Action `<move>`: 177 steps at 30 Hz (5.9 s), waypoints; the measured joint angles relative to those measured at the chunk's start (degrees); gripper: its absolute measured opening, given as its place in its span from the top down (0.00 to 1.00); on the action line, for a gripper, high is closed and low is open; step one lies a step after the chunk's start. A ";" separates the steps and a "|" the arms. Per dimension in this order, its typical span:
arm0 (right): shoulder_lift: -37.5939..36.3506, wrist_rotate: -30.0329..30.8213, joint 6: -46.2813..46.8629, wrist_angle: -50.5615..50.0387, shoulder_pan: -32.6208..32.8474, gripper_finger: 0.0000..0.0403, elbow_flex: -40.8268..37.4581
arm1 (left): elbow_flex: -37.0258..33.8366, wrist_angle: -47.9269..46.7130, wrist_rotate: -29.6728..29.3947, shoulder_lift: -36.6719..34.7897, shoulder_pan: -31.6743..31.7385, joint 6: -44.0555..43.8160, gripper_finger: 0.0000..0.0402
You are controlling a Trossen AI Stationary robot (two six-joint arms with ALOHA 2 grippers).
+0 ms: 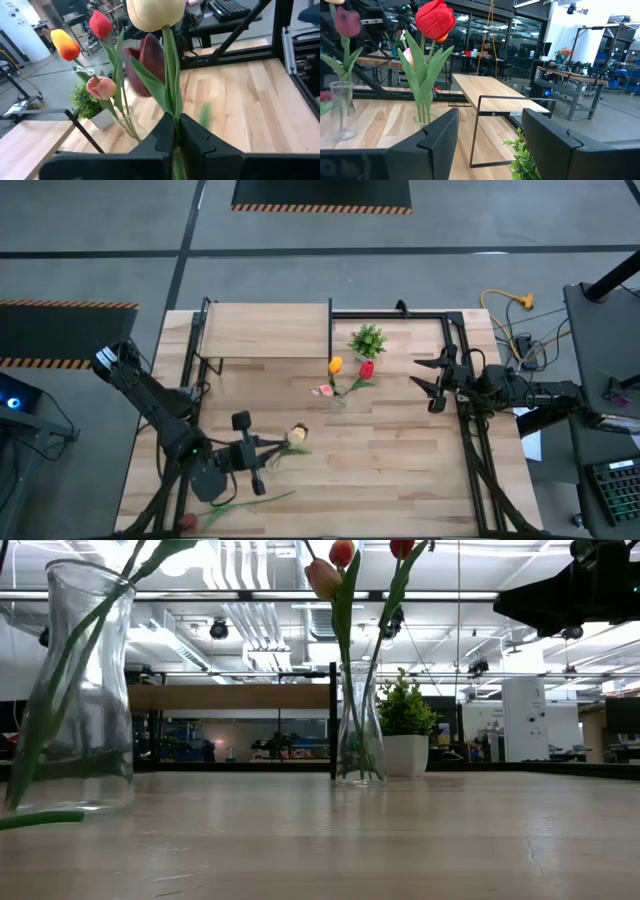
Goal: Pick and place flowers into a vace then onto a shelf
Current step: Put the light white tulip into the bottom transparent flower vase, then put the dark red tulip into the top transparent flower vase
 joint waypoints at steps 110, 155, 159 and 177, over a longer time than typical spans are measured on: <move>0.01 0.00 0.59 -0.11 0.01 0.48 0.01 | -0.85 -26.50 77.97 10.04 -2.73 -113.18 0.47; 0.01 -0.02 7.37 -0.57 0.00 0.48 -0.01 | -1.46 -32.59 85.09 13.43 0.43 -53.00 0.54; 0.01 -0.02 7.04 -0.77 0.00 0.48 -0.01 | -2.05 -29.53 84.96 13.43 -0.88 -57.51 0.54; 0.01 -0.02 5.57 -1.00 0.02 0.48 -0.12 | -8.76 -18.42 76.89 13.49 -5.21 -65.46 0.54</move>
